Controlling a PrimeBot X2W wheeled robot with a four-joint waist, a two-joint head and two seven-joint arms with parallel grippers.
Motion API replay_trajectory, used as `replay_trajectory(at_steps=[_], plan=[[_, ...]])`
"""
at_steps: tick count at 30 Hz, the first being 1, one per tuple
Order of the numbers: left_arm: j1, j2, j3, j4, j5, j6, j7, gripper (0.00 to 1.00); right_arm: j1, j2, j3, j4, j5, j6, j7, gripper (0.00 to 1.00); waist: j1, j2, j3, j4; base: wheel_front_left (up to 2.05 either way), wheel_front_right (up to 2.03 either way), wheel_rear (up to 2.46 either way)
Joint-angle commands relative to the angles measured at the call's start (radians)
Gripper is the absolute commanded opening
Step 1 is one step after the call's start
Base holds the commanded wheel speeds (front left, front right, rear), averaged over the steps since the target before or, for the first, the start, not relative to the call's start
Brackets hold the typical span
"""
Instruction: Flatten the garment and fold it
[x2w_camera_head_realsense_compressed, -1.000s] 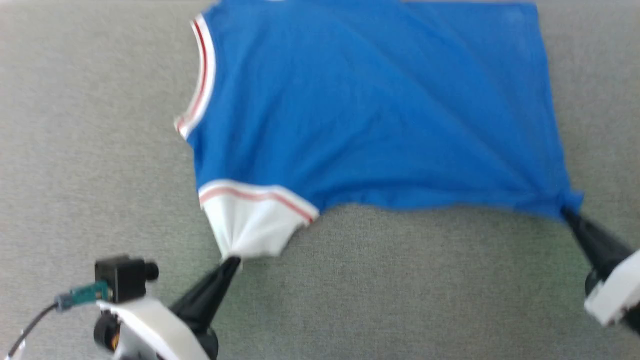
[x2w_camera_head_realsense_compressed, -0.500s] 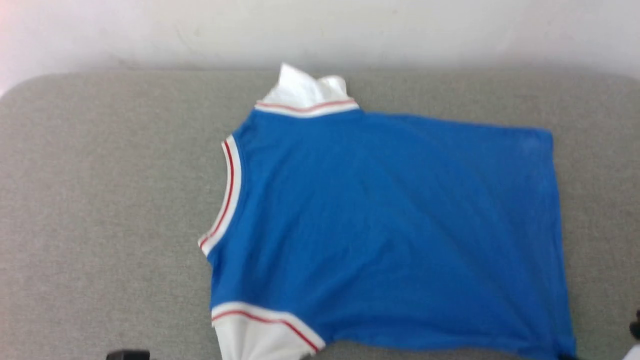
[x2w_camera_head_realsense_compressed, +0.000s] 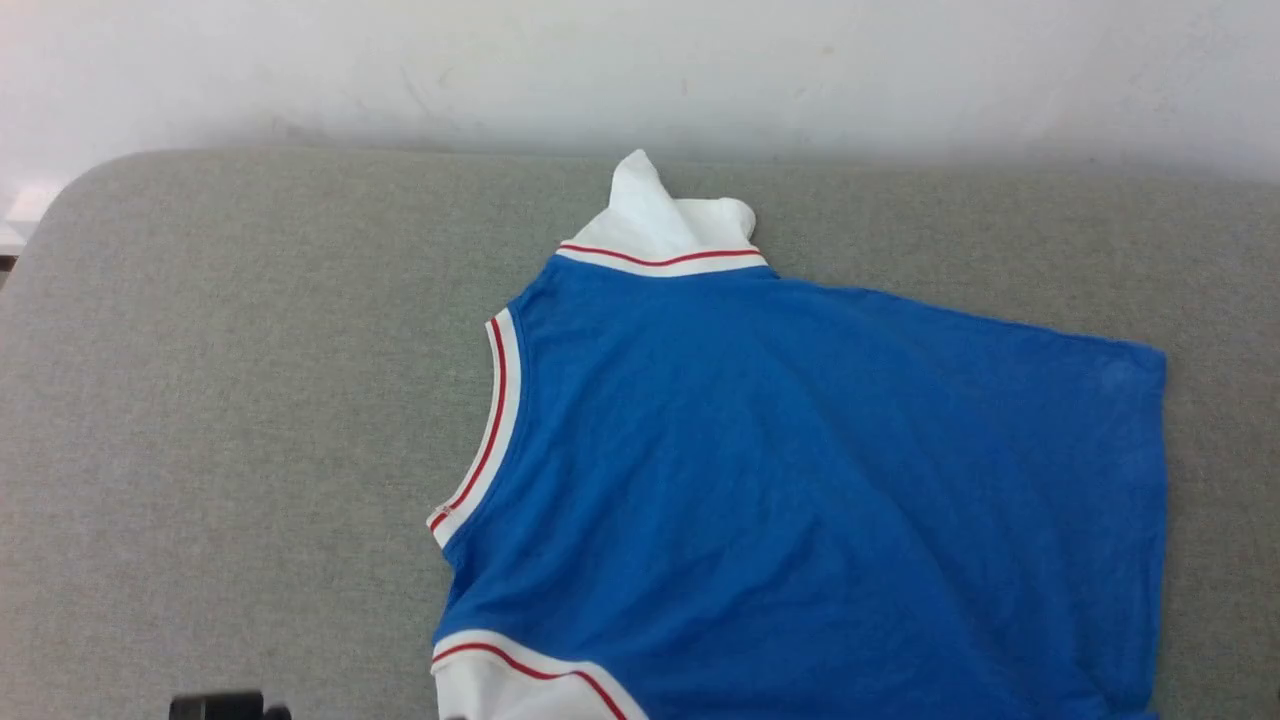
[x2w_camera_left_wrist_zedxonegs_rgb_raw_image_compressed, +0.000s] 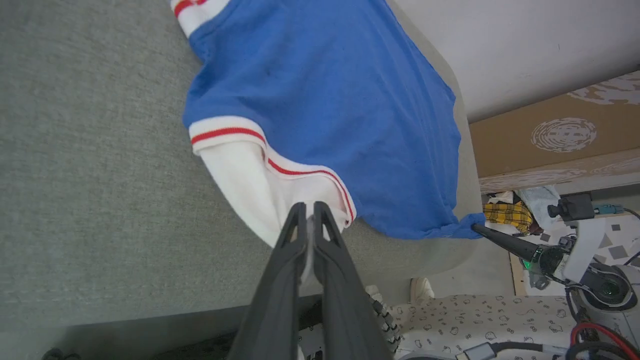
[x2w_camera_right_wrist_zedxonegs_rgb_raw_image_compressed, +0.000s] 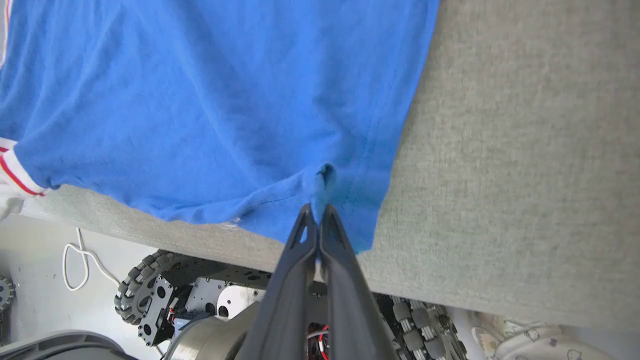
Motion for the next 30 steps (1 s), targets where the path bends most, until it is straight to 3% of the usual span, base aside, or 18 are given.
replay_trajectory(at_steps=[1,14,24,30], plan=[[-0.034,0.008,0.010,-0.012,0.017,-0.009,-0.006,0.00,-0.023,0.004,-0.004,-0.011,-0.009,-0.001,-0.017,0.00,0.0000,0.0000,0.013,0.000,0.00,0.00,0.00],[-0.392,0.027,0.046,0.007,0.159,-0.015,0.056,0.00,-0.253,-0.064,0.021,0.001,-0.048,-0.001,-0.236,0.00,0.0000,0.0000,0.186,-0.051,0.00,0.00,0.00],[-0.669,-0.027,0.041,0.172,0.221,-0.054,0.072,0.00,-0.441,-0.135,0.116,0.113,-0.062,-0.001,-0.313,0.00,0.0000,0.0000,0.313,-0.096,0.00,0.00,0.00],[-0.746,-0.074,-0.011,0.322,0.339,-0.079,-0.002,0.00,-0.507,-0.155,0.196,0.200,-0.067,-0.001,-0.360,0.00,0.0000,0.0000,0.360,-0.105,0.00,0.00,0.00]])
